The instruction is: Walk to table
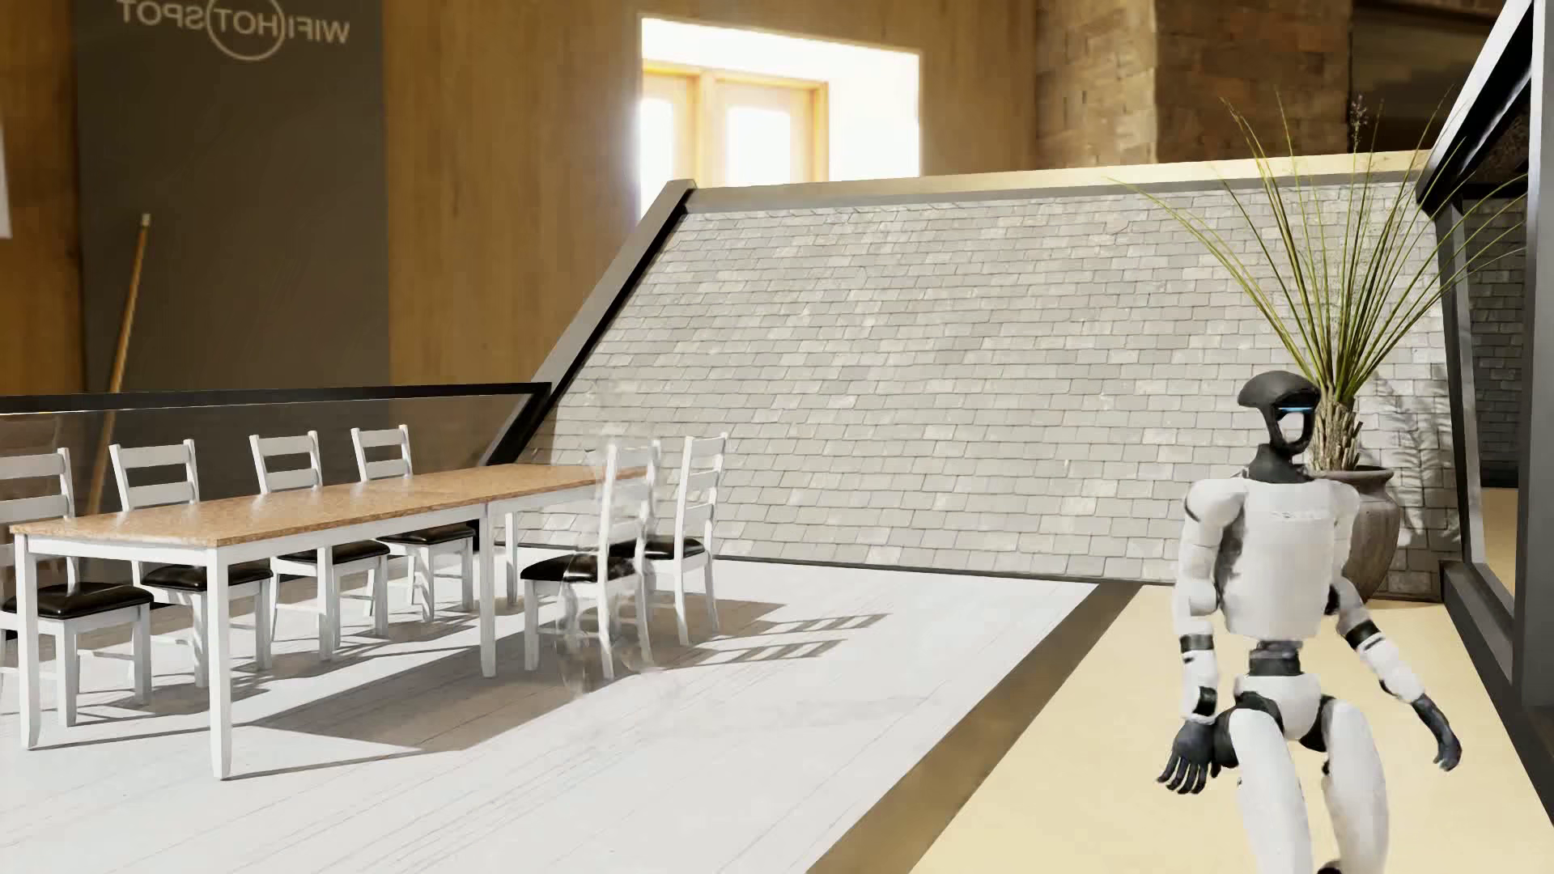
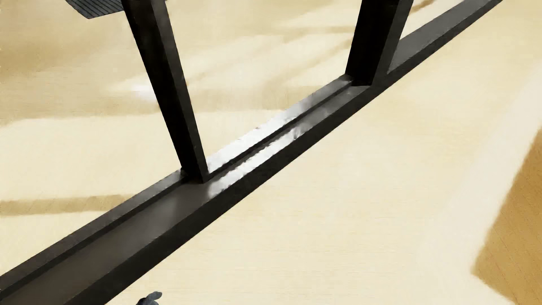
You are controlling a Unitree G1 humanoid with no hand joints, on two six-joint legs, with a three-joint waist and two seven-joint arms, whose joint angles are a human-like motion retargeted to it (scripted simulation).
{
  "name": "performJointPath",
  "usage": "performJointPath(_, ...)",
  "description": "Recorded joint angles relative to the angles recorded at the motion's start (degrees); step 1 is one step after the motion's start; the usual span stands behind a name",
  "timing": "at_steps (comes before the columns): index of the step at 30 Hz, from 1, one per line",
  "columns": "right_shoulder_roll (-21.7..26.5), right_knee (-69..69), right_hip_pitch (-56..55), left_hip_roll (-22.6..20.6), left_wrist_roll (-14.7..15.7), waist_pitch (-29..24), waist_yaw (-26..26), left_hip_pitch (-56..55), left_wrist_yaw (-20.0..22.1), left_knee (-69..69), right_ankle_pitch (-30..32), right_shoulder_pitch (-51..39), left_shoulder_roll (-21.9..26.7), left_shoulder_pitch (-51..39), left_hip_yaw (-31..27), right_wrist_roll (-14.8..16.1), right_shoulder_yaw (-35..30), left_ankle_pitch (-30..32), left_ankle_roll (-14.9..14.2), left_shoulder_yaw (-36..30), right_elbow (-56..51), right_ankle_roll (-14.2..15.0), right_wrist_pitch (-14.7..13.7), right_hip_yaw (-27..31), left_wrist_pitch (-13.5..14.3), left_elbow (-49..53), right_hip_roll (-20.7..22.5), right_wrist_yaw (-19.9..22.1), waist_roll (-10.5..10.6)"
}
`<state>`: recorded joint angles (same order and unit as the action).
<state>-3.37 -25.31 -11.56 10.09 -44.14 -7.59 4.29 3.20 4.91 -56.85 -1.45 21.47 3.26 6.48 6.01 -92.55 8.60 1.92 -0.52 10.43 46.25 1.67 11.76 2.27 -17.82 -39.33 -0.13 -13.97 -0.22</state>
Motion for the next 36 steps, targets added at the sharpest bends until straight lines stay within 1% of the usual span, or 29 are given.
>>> performJointPath(1, 0.3, 1.0, 1.8, 2.6, 0.3, 0.1, -0.4, -5.4, -0.8, -7.6, -1.1, -3.2, -0.7, 1.0, 0.5, 0.9, -0.1, 1.9, 0.8, 1.9, -0.9, -0.5, -0.6, -0.5, -2.8, -4.5, 1.0, 1.7, 0.9)
performJointPath(2, 1.0, 2.1, 3.4, 4.2, -1.2, 0.2, -1.1, -10.4, -2.9, -12.5, -2.0, -7.4, -0.5, 2.7, 1.2, 2.3, 0.2, -0.4, 1.7, 1.6, -1.1, -0.9, -1.1, -0.4, -3.2, -7.4, 1.9, 3.0, 1.9)
performJointPath(4, 2.7, 4.1, 6.4, 5.6, -7.5, 0.5, -2.9, -18.1, -6.6, -14.1, -3.6, -16.3, 0.1, 8.5, 3.7, 4.7, 0.1, -3.6, 3.3, -2.6, -1.0, -1.3, -1.2, 1.1, 0.8, -8.8, 3.3, 4.5, 3.3)
performJointPath(5, 3.6, 4.9, 7.8, 5.6, -8.7, 0.7, -4.0, -20.7, -7.4, -10.7, -4.5, -20.1, -0.5, 11.7, 5.4, 5.4, -0.1, -4.2, 3.5, -2.5, -1.5, -1.5, -0.8, 1.9, 2.9, -7.5, 3.8, 5.0, 3.8)
performJointPath(6, 4.3, 5.6, 9.1, 5.2, -7.9, 1.0, -5.0, -22.5, -7.8, -4.5, -5.4, -23.2, -1.7, 14.5, 7.4, 6.3, -0.2, -5.2, 3.8, -0.7, -2.8, -1.7, -0.5, 2.5, 4.2, -5.9, 4.1, 5.7, 4.2)
performJointPath(8, 5.5, 6.3, 11.3, 3.6, -4.3, 1.7, -6.4, -22.2, -8.5, 15.8, -7.6, -26.8, -4.3, 18.4, 13.4, 9.5, -0.5, -6.6, 3.0, 4.0, -7.8, -2.1, -0.4, 2.7, 4.7, -3.9, 4.4, 8.2, 4.7)
performJointPath(9, 6.2, 6.1, 12.4, 2.4, -4.0, 2.0, -6.6, -20.2, -9.0, 27.1, -9.1, -27.5, -4.8, 19.5, 17.9, 12.1, -0.6, -4.8, 2.8, 4.6, -10.8, -2.1, -0.8, 2.5, 4.5, -3.9, 4.4, 9.8, 4.9)
performJointPath(10, 7.2, 5.1, 13.4, 1.8, -5.4, 2.3, -6.5, -17.8, -9.8, 34.9, -10.8, -27.5, -4.6, 20.1, 24.3, 15.0, -1.0, -2.2, 5.6, 3.5, -13.7, -2.2, -1.4, 1.9, 4.5, -4.4, 4.3, 11.2, 5.0)
performJointPath(11, 8.3, 2.7, 13.7, 2.0, -7.8, 2.5, -6.2, -16.0, -11.0, 37.1, -12.6, -27.0, -3.9, 20.0, 30.2, 18.1, -1.3, -2.3, 10.0, 1.4, -16.4, -2.1, -1.9, 1.0, 4.7, -5.3, 4.1, 12.1, 4.8)
performJointPath(12, 9.4, -1.3, 13.4, 1.6, -10.7, 2.5, -6.0, -15.1, -12.4, 36.1, -13.4, -25.7, -3.0, 19.2, 31.1, 20.9, -1.2, -4.6, 10.8, -1.0, -18.9, -1.9, -1.9, -0.2, 5.3, -6.2, 3.5, 12.7, 4.4)
performJointPath(14, 10.4, -16.2, 8.8, -1.0, -14.6, 2.0, -5.7, -14.4, -13.3, 33.1, -8.3, -20.8, -2.4, 16.3, 28.2, 24.8, 0.2, -7.6, 9.8, -3.3, -22.6, -1.5, -0.5, -3.0, 5.6, -6.4, 0.9, 14.3, 2.9)
performJointPath(15, 10.2, -26.7, 4.1, -2.8, -14.7, 1.7, -5.5, -14.0, -12.4, 32.2, -3.5, -18.0, -2.9, 15.1, 26.9, 25.8, 1.0, -9.0, 9.4, -2.8, -22.8, -0.9, 0.8, -3.9, 5.9, -4.7, -1.0, 14.5, 1.8)
performJointPath(16, 9.7, -36.6, -0.7, -4.7, -13.7, 1.3, -5.3, -13.1, -10.9, 32.1, 0.9, -15.4, -3.6, 14.2, 25.7, 26.2, 1.4, -10.1, 9.0, -2.2, -21.9, 0.5, 2.2, -4.2, 7.0, -1.9, -2.9, 13.5, 0.6)
performJointPath(17, 9.4, -44.3, -4.9, -6.6, -11.8, 1.0, -5.0, -12.2, -9.1, 32.7, 3.1, -12.9, -4.1, 13.5, 24.0, 25.6, 1.0, -10.7, 8.6, -1.7, -19.9, 2.1, 3.3, -4.1, 8.8, 1.7, -4.3, 11.8, -0.6)
performJointPath(18, 9.1, -48.9, -8.3, -8.4, -9.2, 0.8, -4.6, -11.3, -7.5, 33.6, 2.2, -10.5, -4.4, 13.0, 21.6, 24.0, 0.1, -10.9, 8.2, -1.6, -16.6, 2.1, 3.9, -3.6, 10.9, 5.4, -4.8, 9.8, -1.7)
performJointPath(19, 9.0, -50.5, -10.8, -10.1, -6.3, 0.6, -4.1, -10.2, -5.9, 34.9, 0.4, -8.3, -4.6, 12.2, 18.5, 21.4, -1.0, -10.6, 7.6, -1.2, -12.9, 1.3, 3.8, -2.7, 12.5, 8.8, -4.4, 7.1, -2.7)
performJointPath(21, 7.9, -45.2, -12.9, -12.4, -2.1, 0.7, -2.9, -8.2, -3.4, 38.1, -2.4, -4.8, -4.8, 10.9, 11.5, 15.5, -2.9, -9.8, 6.1, -0.7, -4.2, 2.9, 2.6, 1.2, 14.5, 13.7, -1.4, 0.2, -4.3)
performJointPath(22, 7.3, -38.6, -12.3, -13.2, -1.0, 0.7, -2.2, -8.0, -3.0, 38.4, -4.4, -3.4, -4.7, 10.5, 7.7, 12.9, -3.4, -9.9, 5.2, -1.3, 0.1, 4.4, 1.2, 5.7, 15.4, 15.8, 1.7, -4.3, -4.8)
performJointPath(23, 6.8, -29.8, -9.9, -13.9, -0.7, 0.9, -1.5, -8.4, -3.2, 37.8, -5.1, -2.0, -4.3, 10.1, 3.6, 10.5, -3.3, -10.3, 4.5, -2.3, 3.2, 5.9, -0.8, 13.3, 16.1, 17.3, 5.9, -8.8, -5.0)
performJointPath(24, 6.3, -19.7, -5.8, -14.8, -0.9, 1.0, -0.9, -8.9, -4.0, 37.5, -4.6, -0.4, -3.7, 9.5, -0.8, 8.6, -2.6, -10.5, 4.0, -3.2, 4.6, 6.2, -2.7, 23.3, 16.5, 18.2, 9.7, -12.5, -4.9)
performJointPath(25, 5.6, -11.9, -1.4, -15.9, -1.3, 1.0, -0.6, -9.6, -4.6, 36.8, -5.4, 1.2, -3.3, 8.9, -4.9, 6.8, -1.7, -10.7, 3.8, -4.0, 4.7, 4.8, -3.9, 30.2, 16.2, 18.5, 10.5, -14.6, -4.7)
performJointPath(26, 4.9, -6.6, 1.6, -17.3, -1.8, 0.7, -0.9, -11.2, -4.7, 34.4, -8.0, 2.5, -3.1, 8.2, -8.6, 5.2, -0.8, -11.1, 3.7, -4.4, 3.8, 3.8, -4.4, 29.9, 15.5, 18.2, 8.3, -14.3, -4.2)
performJointPath(28, 3.4, 1.7, 4.3, -19.9, -3.1, -0.4, -2.1, -18.5, -3.7, 23.8, -8.3, 3.4, -2.6, 7.6, -15.0, 2.8, -0.3, -8.9, 2.7, -4.0, 1.2, 2.9, -4.2, 21.2, 12.4, 17.7, 4.0, -8.6, -2.2)
performJointPath(29, 3.8, 2.8, 4.5, -20.9, -2.9, -1.0, -2.5, -23.5, -2.8, 16.5, -8.2, 2.9, -2.9, 8.4, -15.7, 2.1, -0.5, -5.3, -0.2, -3.0, 0.6, 3.1, -3.5, 17.1, 10.9, 17.4, 3.0, -4.8, -1.0)
performJointPath(30, 5.4, 3.1, 4.6, -20.7, -2.0, -1.5, -2.9, -28.1, -2.2, 10.7, -8.4, 1.5, -3.1, 10.0, -13.8, 1.3, -0.9, -2.1, -4.4, -1.8, 1.2, 3.3, -2.6, 13.4, 9.8, 16.7, 2.2, -2.0, 0.3)
performJointPath(31, 7.9, 3.4, 4.9, -18.9, -0.9, -1.7, -3.2, -31.7, -2.2, 7.1, -8.7, -1.0, -2.8, 12.0, -10.3, -0.3, -1.7, -1.1, -6.6, -0.7, 2.7, 3.4, -1.8, 10.4, 8.9, 15.4, 1.5, -1.1, 1.3)
performJointPath(33, 13.9, 5.2, 6.5, -13.6, -0.1, -1.5, -3.9, -35.2, -3.5, 6.8, -8.8, -7.2, -0.6, 16.6, -3.9, -4.8, -3.1, -3.3, -4.6, 1.6, 5.4, 3.3, -1.2, 5.8, 6.9, 10.8, 0.3, -3.5, 2.8)
performJointPath(35, 18.2, 7.6, 8.7, -10.1, -0.2, -0.9, -4.9, -34.7, -3.6, 15.1, -8.8, -14.7, 0.7, 19.7, -3.2, -9.6, -4.8, -2.2, -4.1, 5.8, 6.2, 3.6, -0.6, 2.7, 1.6, 4.5, -0.6, -5.2, 3.6)
performJointPath(36, 19.4, 8.8, 9.8, -8.6, -0.5, -0.5, -5.4, -33.4, -3.2, 21.9, -8.8, -18.4, 1.2, 20.9, -4.5, -12.2, -7.2, -1.3, -4.1, 8.2, 5.9, 3.8, -1.9, 1.4, -1.4, 1.2, -1.0, -4.9, 3.6)
